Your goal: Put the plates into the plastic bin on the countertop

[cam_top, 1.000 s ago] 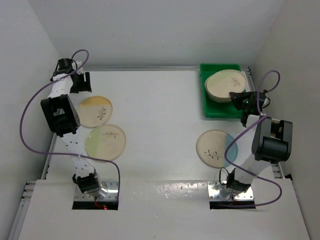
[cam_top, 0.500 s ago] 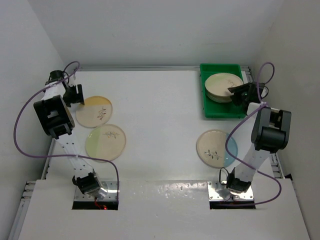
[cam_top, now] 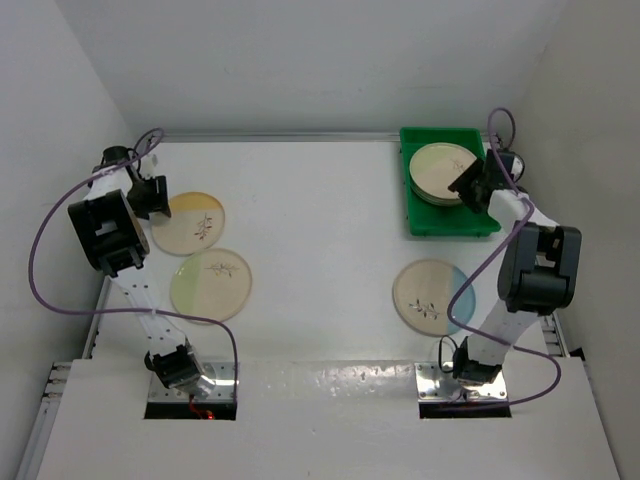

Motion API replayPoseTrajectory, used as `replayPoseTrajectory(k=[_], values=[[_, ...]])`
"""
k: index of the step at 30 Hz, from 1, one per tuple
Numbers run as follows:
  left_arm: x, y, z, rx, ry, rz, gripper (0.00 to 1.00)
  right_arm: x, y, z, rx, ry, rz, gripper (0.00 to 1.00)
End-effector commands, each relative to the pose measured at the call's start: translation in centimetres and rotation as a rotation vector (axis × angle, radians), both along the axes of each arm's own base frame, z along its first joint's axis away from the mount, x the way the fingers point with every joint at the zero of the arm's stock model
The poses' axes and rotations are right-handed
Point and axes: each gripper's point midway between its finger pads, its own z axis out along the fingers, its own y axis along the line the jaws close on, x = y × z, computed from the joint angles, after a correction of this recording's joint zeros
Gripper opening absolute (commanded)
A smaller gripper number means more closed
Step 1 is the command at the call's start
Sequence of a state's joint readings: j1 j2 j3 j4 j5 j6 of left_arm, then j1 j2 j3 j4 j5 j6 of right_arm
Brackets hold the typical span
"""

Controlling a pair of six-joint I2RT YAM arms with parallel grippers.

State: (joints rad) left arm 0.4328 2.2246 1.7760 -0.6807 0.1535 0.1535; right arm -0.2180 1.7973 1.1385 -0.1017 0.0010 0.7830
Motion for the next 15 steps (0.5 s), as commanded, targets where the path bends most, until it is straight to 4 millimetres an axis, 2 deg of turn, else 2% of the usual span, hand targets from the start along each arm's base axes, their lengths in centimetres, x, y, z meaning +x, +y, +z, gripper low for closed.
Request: replayPoseTrajectory(k=[1,3,4,5,6,7,8,9,11,13,14,15], values=[[-1.6,-1.0,-2.4,-0.059,0.083,-0.037,0.64,1.1,1.4,5.3,-0.156,-0.097,0.122,0.55],[-2.4,-1.4,-4.0,-0.084,0.132,-0.037,0.58,1.4,2.8,6.7,-0.183,-0.135,0.171,0.55],[-2.5,-1.4,-4.4,-0.081,0.14,-0.052,0.45,1.7,3.2,7.3,-0.197,-0.15,0.196,0.55],[-2.9,-1.5,-4.9,-0.087,0.159,-0.061,0.39,1.7,4.0,8.2,-0.208,-0.171,0.215,0.55],[-3.2,-2.3,-5.6,-0.106,0.182,-0.085,0.33,2.0,5.2,8.5,-0.213,-0.185,0.246,0.55],[-3.0,-3.3,-5.5,-0.127,0.176,-0.131,0.2,2.1,5.6,8.9,-0.234,-0.196,0.275,0.55],[-3.2,-3.8,-5.9,-0.152,0.182,-0.152,0.12,2.5,7.8,9.7,-0.241,-0.221,0.33,0.55],[-2.9,-5.4,-5.9,-0.171,0.182,-0.196,0.04,2.6,8.7,9.8,-0.252,-0.23,0.377,0.56],[-2.1,-7.5,-5.2,-0.219,0.143,-0.253,0.0,2.8,13.0,9.7,-0.273,-0.239,0.53,0.58],[-0.6,-10.4,-3.2,-0.247,0.086,-0.325,0.0,2.5,17.8,9.5,-0.23,-0.256,0.699,0.58],[0.7,-11.3,-2.0,-0.236,0.036,-0.355,0.0,2.1,19.7,8.2,-0.186,-0.239,0.779,0.58],[1.8,-13.2,-0.8,-0.226,-0.001,-0.414,0.0,1.8,21.5,7.5,-0.132,-0.231,0.851,0.58]])
